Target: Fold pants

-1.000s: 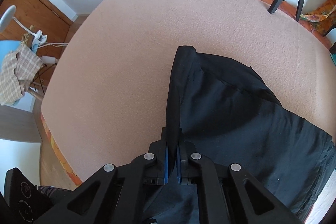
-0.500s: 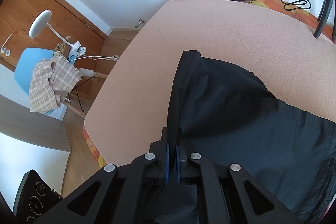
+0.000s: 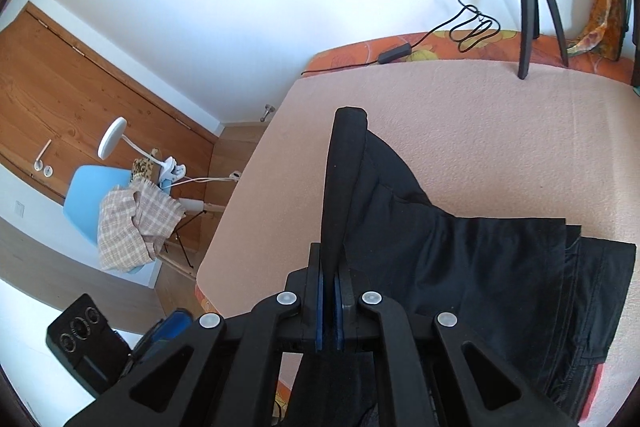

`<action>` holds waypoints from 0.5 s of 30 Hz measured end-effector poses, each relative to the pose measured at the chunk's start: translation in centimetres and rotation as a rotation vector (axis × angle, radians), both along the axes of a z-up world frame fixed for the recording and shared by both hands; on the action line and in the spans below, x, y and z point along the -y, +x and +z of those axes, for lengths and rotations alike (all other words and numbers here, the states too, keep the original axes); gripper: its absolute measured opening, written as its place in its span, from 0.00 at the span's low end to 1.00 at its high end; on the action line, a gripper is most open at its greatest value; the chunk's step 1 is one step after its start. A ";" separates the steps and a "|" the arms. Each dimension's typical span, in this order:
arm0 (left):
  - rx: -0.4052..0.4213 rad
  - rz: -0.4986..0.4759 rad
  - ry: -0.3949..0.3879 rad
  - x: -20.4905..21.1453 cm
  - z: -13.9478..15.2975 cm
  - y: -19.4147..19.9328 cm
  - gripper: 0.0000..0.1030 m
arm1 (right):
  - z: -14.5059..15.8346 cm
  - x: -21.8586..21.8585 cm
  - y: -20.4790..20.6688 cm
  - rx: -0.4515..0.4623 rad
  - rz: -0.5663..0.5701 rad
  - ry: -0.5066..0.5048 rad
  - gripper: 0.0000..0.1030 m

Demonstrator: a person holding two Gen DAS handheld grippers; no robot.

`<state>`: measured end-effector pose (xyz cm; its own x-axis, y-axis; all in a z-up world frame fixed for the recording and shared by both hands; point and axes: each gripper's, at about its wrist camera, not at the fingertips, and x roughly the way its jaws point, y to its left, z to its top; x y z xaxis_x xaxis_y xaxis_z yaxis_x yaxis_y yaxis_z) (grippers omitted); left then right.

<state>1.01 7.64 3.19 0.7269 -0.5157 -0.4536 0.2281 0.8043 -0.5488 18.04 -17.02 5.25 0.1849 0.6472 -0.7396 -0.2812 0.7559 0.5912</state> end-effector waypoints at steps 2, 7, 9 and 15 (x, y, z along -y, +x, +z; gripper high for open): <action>-0.048 -0.027 0.021 1.3 -1.6 1.3 0.29 | 0.2 2.0 -0.2 0.012 -0.030 -0.007 0.02; -0.097 -0.108 0.089 5.7 -3.8 3.7 0.29 | -0.5 7.4 -0.3 0.007 -0.109 -0.020 0.02; -0.105 -0.147 0.117 8.1 -4.2 4.6 0.29 | -1.0 9.2 -0.3 0.004 -0.134 -0.040 0.02; -0.089 -0.249 0.212 13.0 -5.6 6.2 0.29 | -3.5 13.7 -0.5 -0.025 -0.203 -0.061 0.01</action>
<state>7.24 -5.32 -2.37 0.5434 -0.5596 -0.6257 0.3902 0.8283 -0.4020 17.59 -30.71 1.71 0.2879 0.5524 -0.7823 -0.1059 0.8302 0.5473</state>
